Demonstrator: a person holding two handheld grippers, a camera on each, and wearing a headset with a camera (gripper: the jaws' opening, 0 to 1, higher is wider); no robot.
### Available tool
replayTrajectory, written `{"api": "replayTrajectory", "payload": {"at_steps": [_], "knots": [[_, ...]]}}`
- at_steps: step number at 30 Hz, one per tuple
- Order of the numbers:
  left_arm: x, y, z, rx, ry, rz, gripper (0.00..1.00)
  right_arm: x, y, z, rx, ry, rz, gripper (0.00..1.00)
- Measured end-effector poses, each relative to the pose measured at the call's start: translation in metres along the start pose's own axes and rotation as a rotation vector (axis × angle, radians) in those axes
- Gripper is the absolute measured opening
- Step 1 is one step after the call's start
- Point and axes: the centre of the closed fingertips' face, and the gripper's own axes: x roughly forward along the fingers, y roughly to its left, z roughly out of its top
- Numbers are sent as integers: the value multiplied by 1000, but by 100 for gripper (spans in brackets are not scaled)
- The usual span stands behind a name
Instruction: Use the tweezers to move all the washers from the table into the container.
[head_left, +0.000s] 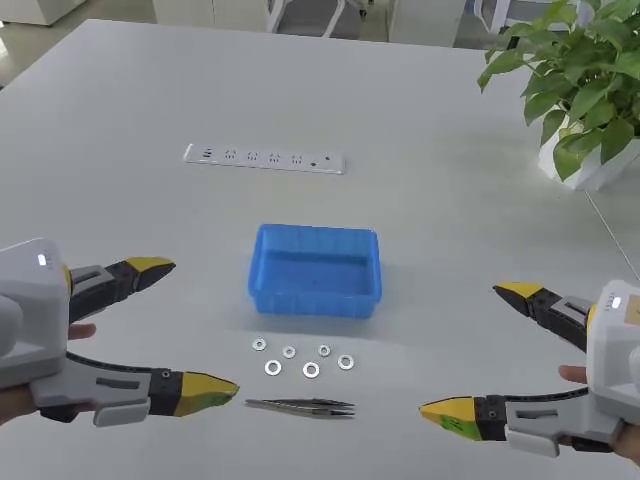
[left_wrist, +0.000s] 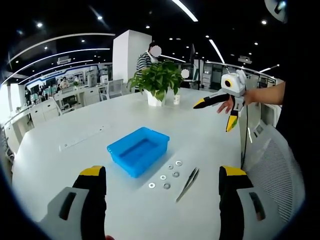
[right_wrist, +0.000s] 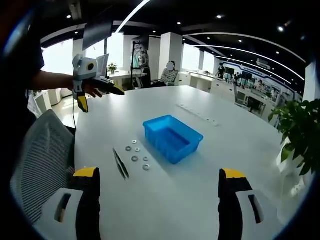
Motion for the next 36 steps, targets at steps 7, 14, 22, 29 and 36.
{"api": "replayTrajectory", "payload": {"at_steps": [7, 14, 22, 29, 36], "knots": [[-1, 1, -1, 7, 7, -1, 99, 0, 0, 0, -7, 4, 4, 99], [1, -2, -10, 34, 59, -26, 96, 3, 0, 4, -67, 5, 13, 96], [6, -4, -16, 51, 88, -45, 94, 14, 3, 2, -104, 37, 51, 93], [10, -6, -20, 61, 110, -71, 91, 24, 10, -4, -142, 76, 98, 89], [15, -7, -30, 86, 156, -106, 87, 34, 17, -8, -175, 108, 150, 84]]}}
